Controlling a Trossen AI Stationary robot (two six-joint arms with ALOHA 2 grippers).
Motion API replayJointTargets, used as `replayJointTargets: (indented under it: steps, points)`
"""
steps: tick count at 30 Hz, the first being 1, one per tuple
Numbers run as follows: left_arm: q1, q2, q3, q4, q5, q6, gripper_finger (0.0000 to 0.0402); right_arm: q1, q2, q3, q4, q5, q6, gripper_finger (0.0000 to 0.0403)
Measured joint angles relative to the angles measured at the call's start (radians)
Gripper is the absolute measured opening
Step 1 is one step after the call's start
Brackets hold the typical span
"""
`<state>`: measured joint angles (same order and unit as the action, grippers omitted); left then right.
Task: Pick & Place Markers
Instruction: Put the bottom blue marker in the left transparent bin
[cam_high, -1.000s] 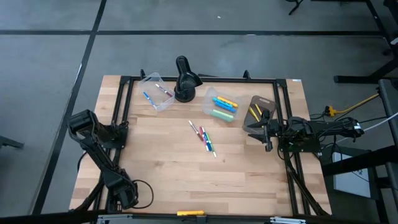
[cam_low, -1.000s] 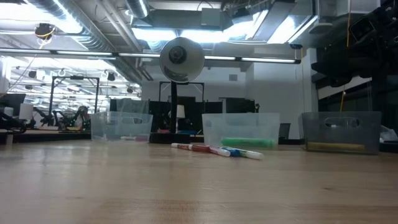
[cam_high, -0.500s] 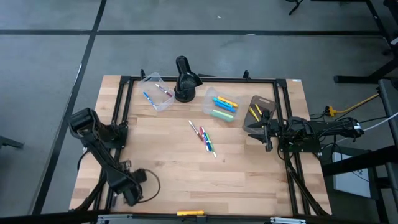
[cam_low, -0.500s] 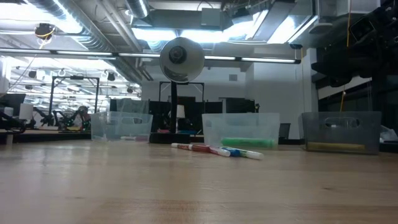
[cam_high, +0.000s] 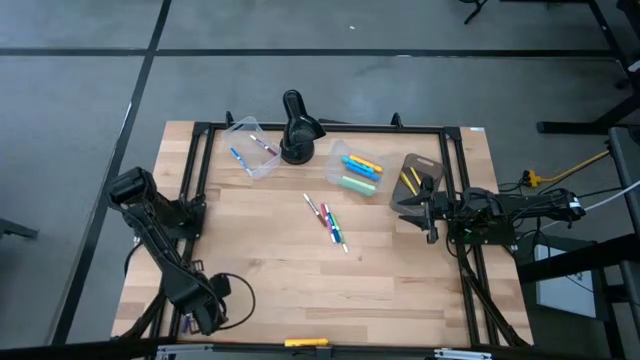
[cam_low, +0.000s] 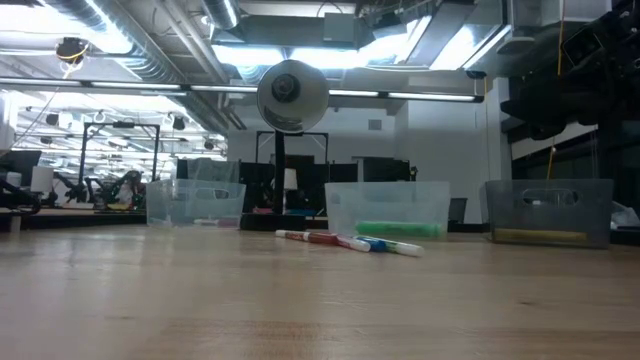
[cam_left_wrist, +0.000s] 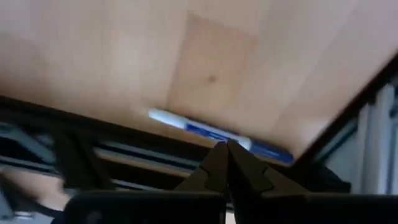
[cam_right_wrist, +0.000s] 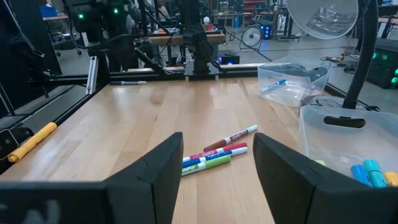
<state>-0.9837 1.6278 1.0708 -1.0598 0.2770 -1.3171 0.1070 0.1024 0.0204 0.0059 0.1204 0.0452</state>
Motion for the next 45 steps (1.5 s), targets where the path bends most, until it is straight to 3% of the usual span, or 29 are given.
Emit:
replayJointTargets:
  steps: [10,26,37,45]
  points:
    - [-0.037,0.014,-0.106,0.153,0.144,-0.054,0.0002,0.000,0.000,0.000,0.000,0.000,0.000,0.0194]
    - [-0.038,0.222,-0.109,0.275,0.287,0.162,0.0001,0.000,0.000,0.000,0.000,0.000,0.000,0.0194]
    - [-0.028,0.129,-0.096,0.197,0.204,0.103,0.0002,0.000,0.000,0.000,0.000,0.000,0.000,0.0194]
    - [-0.046,0.083,-0.083,0.171,0.218,0.046,0.0002,0.000,0.000,0.000,0.000,0.000,0.000,0.0194]
